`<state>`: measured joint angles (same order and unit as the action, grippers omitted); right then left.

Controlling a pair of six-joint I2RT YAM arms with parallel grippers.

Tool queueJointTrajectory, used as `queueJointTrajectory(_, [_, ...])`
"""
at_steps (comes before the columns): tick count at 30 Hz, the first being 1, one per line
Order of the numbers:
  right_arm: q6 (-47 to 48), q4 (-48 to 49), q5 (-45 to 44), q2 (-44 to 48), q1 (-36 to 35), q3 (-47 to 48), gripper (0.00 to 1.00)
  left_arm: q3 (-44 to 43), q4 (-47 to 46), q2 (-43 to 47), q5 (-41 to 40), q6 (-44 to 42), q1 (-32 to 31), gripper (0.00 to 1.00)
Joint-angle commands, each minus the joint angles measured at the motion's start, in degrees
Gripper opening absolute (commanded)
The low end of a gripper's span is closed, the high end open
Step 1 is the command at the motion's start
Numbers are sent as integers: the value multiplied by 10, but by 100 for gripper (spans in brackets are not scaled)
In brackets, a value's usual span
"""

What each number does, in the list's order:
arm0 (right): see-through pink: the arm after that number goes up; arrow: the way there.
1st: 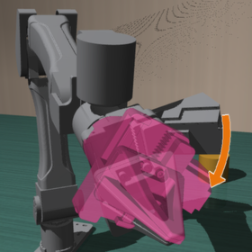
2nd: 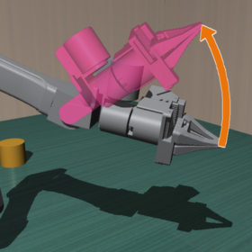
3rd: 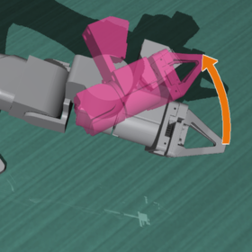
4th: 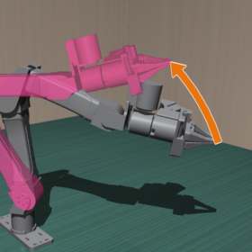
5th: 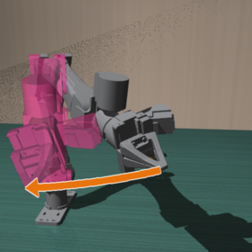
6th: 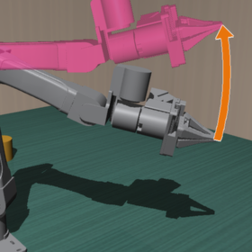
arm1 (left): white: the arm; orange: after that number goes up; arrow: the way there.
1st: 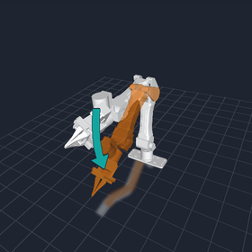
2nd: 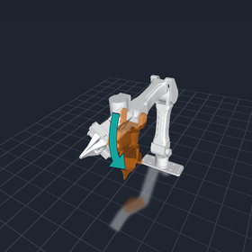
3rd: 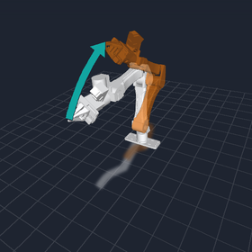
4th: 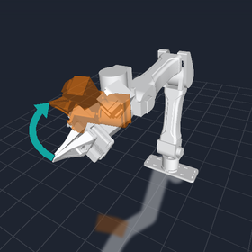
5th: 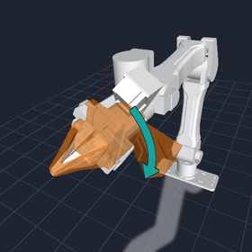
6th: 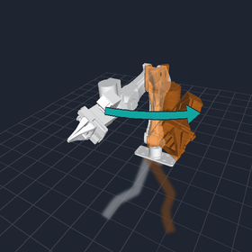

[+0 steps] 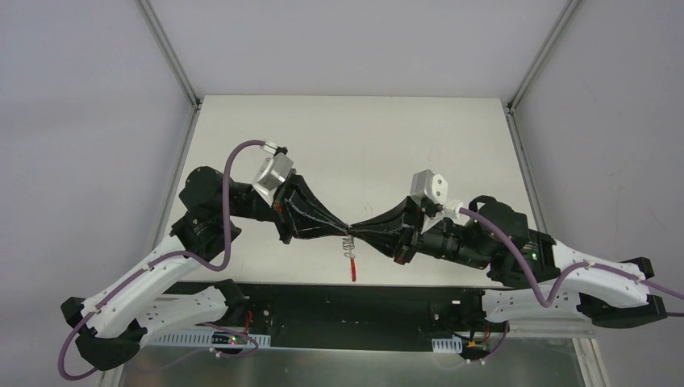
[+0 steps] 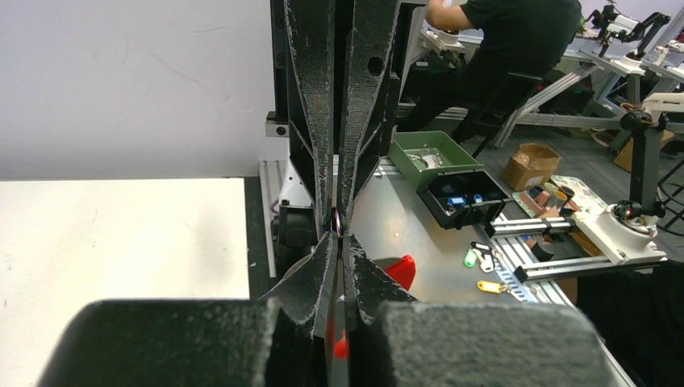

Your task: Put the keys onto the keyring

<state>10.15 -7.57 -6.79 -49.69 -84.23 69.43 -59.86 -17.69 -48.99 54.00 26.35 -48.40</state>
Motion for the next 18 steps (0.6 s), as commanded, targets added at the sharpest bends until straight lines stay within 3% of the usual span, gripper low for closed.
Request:
queueJointTrajectory(1, [11, -3, 22, 20, 0, 15, 8, -12, -16, -5, 4, -15, -5, 0])
queueJointTrajectory(11, [14, -41, 34, 42, 0, 20, 23, -20, -11, -15, 1, -25, -5, 0])
queueJointTrajectory(18, [17, -73, 26, 53, 1, 25, 40, -22, -1, -17, 9, -33, -5, 0])
